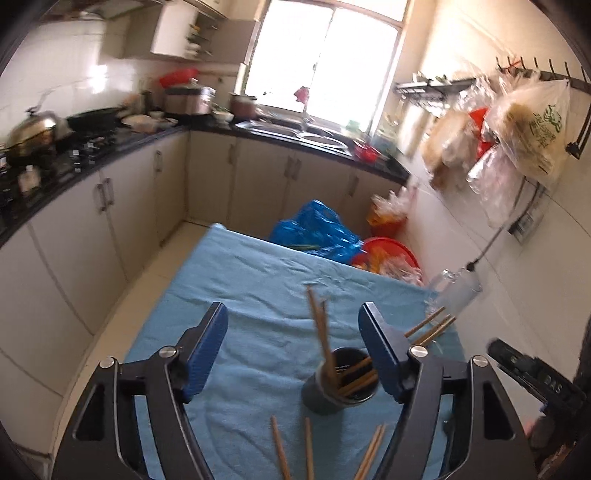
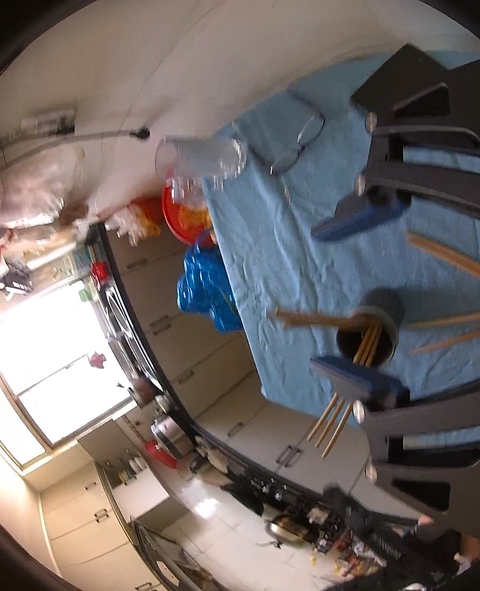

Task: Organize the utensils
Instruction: 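Move the open right gripper back toward the loose chopsticks on the cloth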

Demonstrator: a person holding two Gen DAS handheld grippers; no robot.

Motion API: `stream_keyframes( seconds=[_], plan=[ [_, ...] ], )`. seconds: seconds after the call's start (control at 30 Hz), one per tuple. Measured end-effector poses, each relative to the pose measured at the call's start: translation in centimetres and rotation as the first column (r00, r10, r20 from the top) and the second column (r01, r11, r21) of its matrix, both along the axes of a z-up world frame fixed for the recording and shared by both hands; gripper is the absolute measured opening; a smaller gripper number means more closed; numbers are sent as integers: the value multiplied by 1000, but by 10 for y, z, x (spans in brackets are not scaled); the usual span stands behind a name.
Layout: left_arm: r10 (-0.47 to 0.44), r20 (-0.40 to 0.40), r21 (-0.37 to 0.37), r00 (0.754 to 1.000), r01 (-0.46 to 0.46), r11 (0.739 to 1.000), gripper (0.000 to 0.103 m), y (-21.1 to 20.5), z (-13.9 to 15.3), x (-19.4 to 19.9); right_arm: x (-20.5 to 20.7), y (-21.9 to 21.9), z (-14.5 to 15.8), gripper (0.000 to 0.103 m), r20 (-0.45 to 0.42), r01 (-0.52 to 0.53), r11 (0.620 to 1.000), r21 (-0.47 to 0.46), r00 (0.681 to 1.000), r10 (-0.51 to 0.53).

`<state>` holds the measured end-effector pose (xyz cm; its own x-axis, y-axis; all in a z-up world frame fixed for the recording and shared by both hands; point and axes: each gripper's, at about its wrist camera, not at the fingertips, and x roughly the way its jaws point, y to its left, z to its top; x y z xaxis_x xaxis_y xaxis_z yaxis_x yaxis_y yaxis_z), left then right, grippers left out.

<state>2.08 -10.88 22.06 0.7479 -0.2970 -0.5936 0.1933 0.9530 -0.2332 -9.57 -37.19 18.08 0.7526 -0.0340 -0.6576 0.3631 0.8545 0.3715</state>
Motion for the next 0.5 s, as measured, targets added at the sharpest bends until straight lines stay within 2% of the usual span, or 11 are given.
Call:
stream_keyframes(
  seconds=[0.1,0.2,0.3,0.5],
  plan=[
    [41,-8,45,999,-40,998,78,10,-18,-22,-20,-1,-27,81,-79,23,1000,-9,997,-23],
    [74,-81,75,994,-68,995,78,18,-52,-43,-38,2,-62,81,-163,26,1000,0,986,-25],
    [80,-159,122,984,-61,991,78,19,-83,-57,-58,8,-95,81,-241,33,999,10,970,-30],
    [57,-241,163,969,-17,987,78,15,-117,-84,-74,21,-127,77,-339,-29,999,14,940,32]
  ],
)
